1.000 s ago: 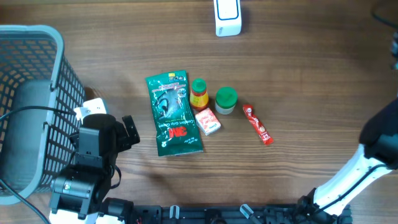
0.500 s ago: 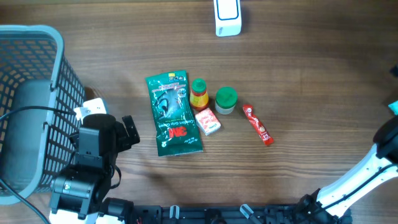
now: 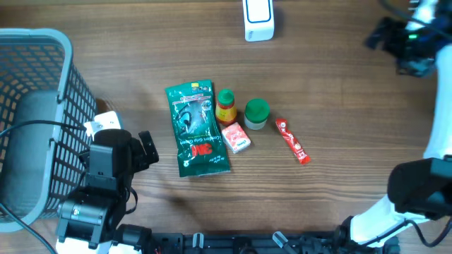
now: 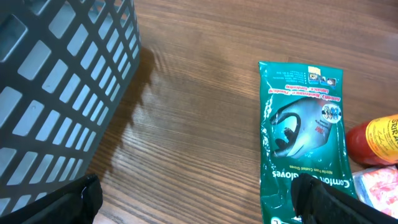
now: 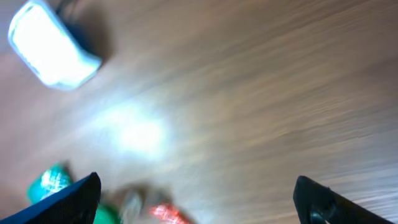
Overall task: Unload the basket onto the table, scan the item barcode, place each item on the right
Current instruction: 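Swing the right gripper with the pack away to the right, then reach the right gripper to the red Nescafe sachet and grasp it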
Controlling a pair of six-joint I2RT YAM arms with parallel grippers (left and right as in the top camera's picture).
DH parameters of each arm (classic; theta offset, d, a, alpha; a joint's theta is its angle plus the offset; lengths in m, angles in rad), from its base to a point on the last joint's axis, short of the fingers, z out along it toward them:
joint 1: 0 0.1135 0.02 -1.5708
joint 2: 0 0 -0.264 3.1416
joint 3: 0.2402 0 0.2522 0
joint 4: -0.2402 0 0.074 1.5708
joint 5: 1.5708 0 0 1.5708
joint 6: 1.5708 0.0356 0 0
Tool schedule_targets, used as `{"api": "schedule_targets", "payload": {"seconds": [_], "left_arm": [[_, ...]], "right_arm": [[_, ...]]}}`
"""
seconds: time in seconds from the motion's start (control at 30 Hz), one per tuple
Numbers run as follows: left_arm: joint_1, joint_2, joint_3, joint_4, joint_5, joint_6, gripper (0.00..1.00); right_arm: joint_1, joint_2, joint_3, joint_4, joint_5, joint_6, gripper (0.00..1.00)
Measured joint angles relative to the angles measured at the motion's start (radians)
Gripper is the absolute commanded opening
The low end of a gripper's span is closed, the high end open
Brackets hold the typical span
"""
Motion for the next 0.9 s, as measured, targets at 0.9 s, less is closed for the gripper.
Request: {"api": "schedule_targets", "payload": {"seconds": [0.9], "left_arm": [[0.0, 0.0, 0.0, -0.001, 0.0, 0.0, 1.0]], "right_arm": [[0.413, -0.691, -0.443, 0.067, 0.232, 0.005, 1.0]]}}
